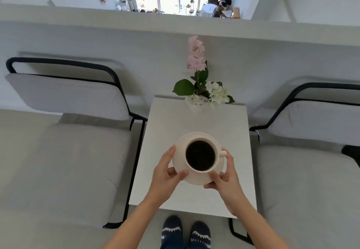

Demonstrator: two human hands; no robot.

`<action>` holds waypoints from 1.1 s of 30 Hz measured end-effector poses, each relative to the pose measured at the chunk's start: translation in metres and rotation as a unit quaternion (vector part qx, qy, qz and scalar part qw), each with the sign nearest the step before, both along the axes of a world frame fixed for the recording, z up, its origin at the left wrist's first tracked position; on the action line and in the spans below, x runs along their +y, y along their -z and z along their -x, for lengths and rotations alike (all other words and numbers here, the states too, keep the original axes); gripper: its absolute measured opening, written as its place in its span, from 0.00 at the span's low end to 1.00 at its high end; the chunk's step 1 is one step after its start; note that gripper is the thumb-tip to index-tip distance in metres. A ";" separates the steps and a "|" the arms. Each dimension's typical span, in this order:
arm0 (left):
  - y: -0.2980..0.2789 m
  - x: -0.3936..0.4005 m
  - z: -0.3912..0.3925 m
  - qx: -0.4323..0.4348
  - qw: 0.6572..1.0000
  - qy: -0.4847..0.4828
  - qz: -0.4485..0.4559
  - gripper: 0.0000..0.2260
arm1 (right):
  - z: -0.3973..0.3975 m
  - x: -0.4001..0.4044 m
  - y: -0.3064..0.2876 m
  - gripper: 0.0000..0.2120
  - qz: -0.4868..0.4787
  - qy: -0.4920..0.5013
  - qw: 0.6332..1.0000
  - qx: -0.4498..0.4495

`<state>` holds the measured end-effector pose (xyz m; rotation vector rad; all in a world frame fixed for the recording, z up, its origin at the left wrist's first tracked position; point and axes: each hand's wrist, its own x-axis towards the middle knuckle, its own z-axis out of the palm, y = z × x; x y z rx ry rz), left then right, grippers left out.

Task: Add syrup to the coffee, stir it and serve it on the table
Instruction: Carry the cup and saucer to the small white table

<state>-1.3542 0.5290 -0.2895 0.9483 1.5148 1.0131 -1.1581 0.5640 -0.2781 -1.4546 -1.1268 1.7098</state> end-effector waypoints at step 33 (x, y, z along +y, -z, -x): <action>0.279 0.010 0.006 0.151 0.981 0.098 0.067 0.39 | 0.004 -0.001 0.259 0.35 0.110 0.029 0.990 -0.087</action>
